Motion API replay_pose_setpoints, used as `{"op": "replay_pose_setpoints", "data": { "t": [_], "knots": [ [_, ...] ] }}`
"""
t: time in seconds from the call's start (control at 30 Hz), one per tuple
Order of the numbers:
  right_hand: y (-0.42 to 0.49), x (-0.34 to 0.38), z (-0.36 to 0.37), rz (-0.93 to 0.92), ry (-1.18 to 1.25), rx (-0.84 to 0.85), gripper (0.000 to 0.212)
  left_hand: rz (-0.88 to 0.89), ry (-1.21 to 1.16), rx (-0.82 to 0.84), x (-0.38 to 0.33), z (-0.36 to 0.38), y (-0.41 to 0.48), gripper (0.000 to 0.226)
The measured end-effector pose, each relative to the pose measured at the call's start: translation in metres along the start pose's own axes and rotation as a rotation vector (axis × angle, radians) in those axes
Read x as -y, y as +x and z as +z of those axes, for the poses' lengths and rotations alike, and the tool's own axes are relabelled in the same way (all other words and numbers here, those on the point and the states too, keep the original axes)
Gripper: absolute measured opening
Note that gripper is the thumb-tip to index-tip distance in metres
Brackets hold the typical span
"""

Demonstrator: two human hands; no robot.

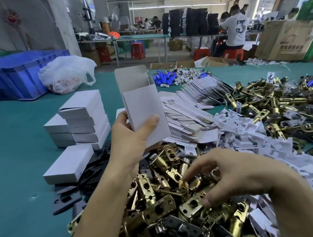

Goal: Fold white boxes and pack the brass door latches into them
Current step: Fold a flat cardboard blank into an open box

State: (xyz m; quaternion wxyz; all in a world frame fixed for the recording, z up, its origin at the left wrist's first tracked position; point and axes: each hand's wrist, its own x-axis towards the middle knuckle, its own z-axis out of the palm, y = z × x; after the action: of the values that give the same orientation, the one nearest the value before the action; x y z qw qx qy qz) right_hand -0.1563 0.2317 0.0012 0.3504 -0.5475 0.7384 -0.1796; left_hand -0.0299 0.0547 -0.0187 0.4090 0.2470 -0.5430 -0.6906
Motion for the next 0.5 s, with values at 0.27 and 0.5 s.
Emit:
{"op": "replay_pose_setpoints", "data": {
  "t": [0.27,0.5],
  "knots": [
    [0.006,0.004,0.008,0.079,-0.071,-0.014,0.029,-0.084,0.056,0.048,0.002,-0.002,0.001,0.043],
    [-0.012,-0.016,-0.01,0.003,0.005,-0.177,0.021,-0.151,0.101,0.186,0.008,-0.002,0.002,0.047]
  ]
}}
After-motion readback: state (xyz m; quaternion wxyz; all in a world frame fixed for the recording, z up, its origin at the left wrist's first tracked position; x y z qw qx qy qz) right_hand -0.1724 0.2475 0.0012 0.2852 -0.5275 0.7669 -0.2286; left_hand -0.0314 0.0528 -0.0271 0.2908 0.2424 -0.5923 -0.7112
